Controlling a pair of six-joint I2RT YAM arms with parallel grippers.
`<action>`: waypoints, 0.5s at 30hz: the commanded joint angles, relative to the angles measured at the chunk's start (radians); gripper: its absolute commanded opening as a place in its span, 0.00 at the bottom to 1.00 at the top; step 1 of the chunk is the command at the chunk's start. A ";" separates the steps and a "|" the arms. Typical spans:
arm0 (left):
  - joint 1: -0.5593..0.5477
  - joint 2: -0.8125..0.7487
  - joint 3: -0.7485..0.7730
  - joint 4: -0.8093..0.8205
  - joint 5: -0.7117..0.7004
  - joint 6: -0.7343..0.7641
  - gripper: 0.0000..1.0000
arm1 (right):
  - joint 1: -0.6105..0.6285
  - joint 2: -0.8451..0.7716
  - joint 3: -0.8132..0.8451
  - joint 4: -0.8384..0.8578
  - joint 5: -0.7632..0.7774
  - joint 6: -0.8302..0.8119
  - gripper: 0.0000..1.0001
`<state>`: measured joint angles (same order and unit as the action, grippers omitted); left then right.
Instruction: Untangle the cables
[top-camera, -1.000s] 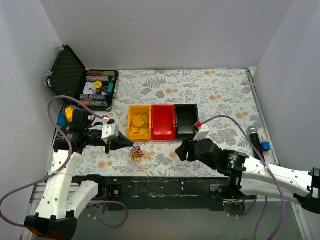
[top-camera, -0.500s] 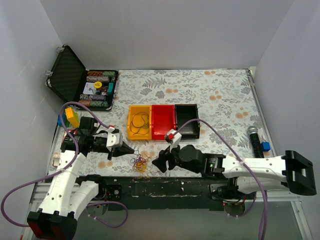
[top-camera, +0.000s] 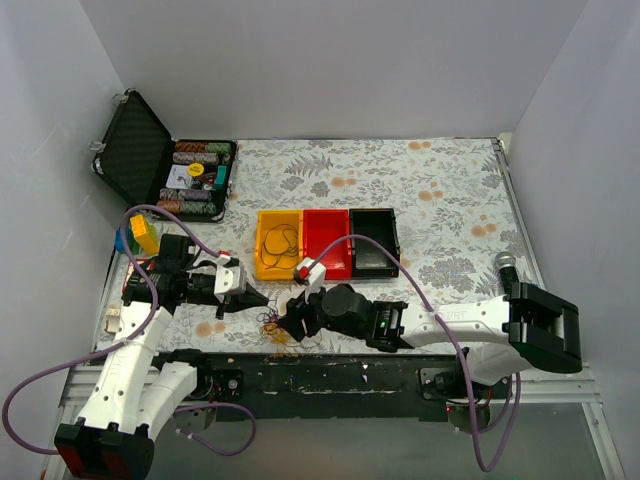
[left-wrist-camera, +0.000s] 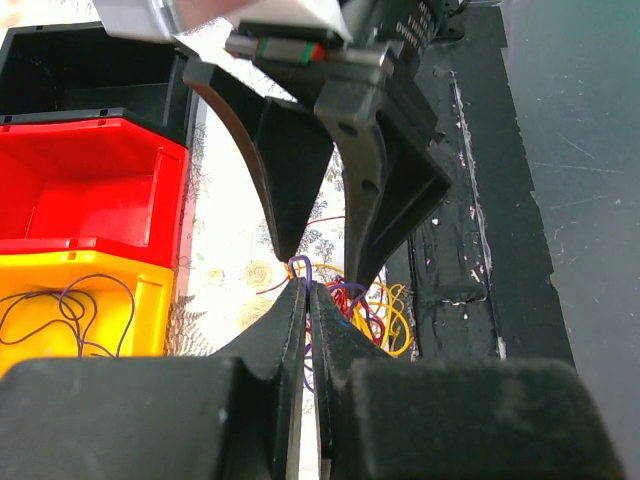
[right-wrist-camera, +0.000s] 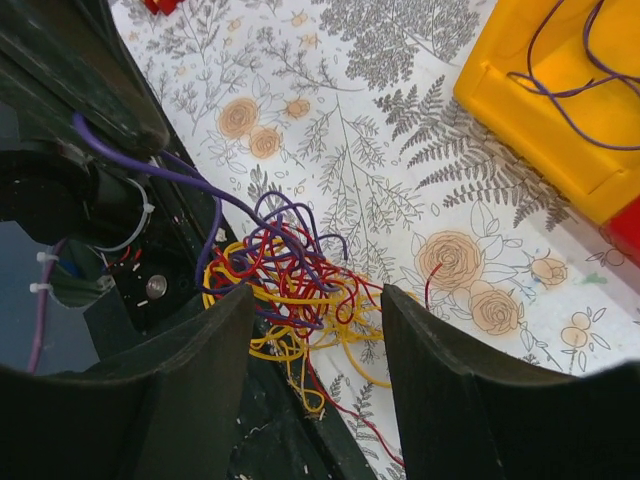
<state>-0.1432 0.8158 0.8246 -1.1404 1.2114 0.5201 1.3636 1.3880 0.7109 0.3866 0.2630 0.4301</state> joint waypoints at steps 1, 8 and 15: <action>0.002 -0.017 0.005 0.018 0.013 0.006 0.00 | 0.005 0.035 0.019 0.096 -0.044 -0.013 0.60; 0.002 -0.012 0.018 0.010 0.023 0.003 0.00 | 0.006 0.088 0.007 0.153 -0.071 0.002 0.48; 0.001 -0.017 0.062 0.022 0.016 -0.049 0.00 | 0.006 0.109 0.001 0.083 -0.039 0.062 0.04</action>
<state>-0.1432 0.8104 0.8299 -1.1419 1.2110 0.5106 1.3640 1.4948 0.7105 0.4664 0.2039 0.4515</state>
